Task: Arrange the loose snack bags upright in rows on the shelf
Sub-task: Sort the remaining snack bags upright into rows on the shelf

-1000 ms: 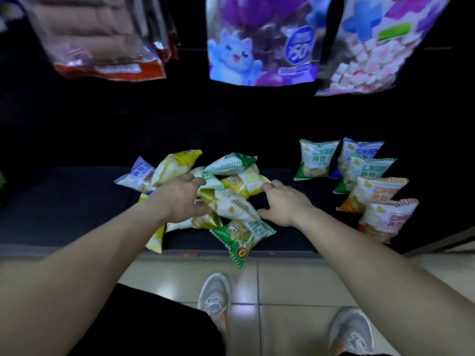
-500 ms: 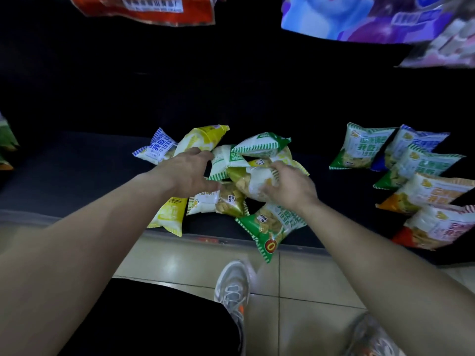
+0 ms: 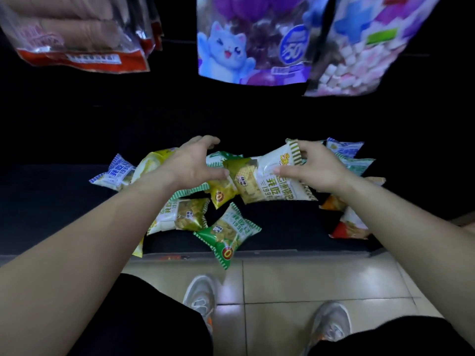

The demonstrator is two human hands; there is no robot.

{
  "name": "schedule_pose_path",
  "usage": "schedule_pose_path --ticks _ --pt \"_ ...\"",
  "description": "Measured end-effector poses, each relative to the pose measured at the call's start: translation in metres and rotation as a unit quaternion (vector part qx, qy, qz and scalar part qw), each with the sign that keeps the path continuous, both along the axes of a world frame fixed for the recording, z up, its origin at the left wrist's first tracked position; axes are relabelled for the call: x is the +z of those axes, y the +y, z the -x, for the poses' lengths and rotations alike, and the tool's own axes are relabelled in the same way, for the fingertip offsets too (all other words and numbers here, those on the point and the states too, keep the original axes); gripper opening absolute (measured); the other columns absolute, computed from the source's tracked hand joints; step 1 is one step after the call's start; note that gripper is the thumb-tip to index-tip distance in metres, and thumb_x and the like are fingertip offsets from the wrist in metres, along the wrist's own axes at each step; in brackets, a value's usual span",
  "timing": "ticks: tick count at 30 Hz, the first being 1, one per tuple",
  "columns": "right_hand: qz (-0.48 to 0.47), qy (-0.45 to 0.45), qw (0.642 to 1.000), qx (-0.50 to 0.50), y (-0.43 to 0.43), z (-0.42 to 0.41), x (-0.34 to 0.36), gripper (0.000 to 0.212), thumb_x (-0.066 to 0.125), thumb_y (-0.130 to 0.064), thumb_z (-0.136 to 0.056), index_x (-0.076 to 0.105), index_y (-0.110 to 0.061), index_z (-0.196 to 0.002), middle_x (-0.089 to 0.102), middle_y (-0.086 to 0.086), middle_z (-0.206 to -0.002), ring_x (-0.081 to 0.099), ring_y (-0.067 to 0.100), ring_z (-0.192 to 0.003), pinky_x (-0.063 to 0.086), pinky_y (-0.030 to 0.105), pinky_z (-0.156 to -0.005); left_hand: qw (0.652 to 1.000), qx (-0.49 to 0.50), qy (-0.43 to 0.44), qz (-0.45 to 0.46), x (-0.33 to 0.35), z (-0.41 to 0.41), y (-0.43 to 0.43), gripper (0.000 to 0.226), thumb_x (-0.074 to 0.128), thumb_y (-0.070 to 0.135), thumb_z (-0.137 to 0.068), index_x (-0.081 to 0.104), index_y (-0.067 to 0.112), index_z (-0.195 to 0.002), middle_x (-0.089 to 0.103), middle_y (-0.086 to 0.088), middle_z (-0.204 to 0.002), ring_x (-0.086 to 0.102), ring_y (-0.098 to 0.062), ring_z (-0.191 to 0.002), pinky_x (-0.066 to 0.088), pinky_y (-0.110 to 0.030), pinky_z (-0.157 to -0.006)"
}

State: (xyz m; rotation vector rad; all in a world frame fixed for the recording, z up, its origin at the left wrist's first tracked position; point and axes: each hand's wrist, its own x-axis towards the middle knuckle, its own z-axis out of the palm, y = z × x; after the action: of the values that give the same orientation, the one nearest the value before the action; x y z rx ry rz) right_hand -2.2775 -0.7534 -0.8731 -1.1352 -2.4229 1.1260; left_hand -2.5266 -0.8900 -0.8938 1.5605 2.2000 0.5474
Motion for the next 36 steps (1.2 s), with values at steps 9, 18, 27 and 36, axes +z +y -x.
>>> schedule_pose_path --ticks 9,18,27,36 --pt "0.027 0.046 0.996 -0.074 0.009 -0.058 -0.018 0.058 0.087 -0.050 -0.067 0.067 -0.022 -0.114 0.069 -0.009 -0.115 0.062 0.010 -0.113 0.050 0.038 -0.099 0.995 -0.096 0.001 0.028 0.007 -0.076 0.036 0.105 0.083 0.056 -0.065 0.031 0.024 -0.150 0.046 0.004 -0.148 0.044 -0.015 -0.134 0.038 -0.034 -0.109" --pt "0.061 0.090 0.993 -0.054 0.020 -0.062 -0.016 0.057 0.085 -0.055 -0.066 0.069 -0.029 -0.114 0.073 -0.011 -0.111 0.068 0.007 -0.104 0.056 0.042 -0.094 0.978 -0.111 -0.174 0.021 -0.005 -0.116 0.064 0.077 0.087 0.054 -0.055 0.055 0.032 -0.121 0.067 0.014 -0.114 0.066 -0.008 -0.103 0.055 -0.041 -0.090" --pt "0.023 0.046 0.996 -0.076 0.045 -0.092 -0.025 0.062 0.086 -0.045 -0.072 0.064 -0.023 -0.125 0.070 -0.007 -0.114 0.067 0.013 -0.102 0.053 0.040 -0.097 0.960 -0.049 -0.277 0.001 -0.009 -0.111 0.077 0.080 0.087 0.039 -0.057 0.053 0.015 -0.125 0.070 0.005 -0.112 0.071 -0.013 -0.095 0.060 -0.040 -0.082" --pt "-0.098 -0.068 0.992 -0.027 0.039 -0.093 -0.020 0.044 0.086 -0.034 -0.074 0.067 -0.031 -0.113 0.063 -0.003 -0.110 0.059 0.016 -0.096 0.042 0.029 -0.076 0.987 -0.049 -0.123 -0.093 -0.001 -0.113 0.088 0.099 0.091 0.042 -0.060 0.041 0.027 -0.143 0.057 0.007 -0.132 0.053 -0.010 -0.120 0.044 -0.030 -0.099"
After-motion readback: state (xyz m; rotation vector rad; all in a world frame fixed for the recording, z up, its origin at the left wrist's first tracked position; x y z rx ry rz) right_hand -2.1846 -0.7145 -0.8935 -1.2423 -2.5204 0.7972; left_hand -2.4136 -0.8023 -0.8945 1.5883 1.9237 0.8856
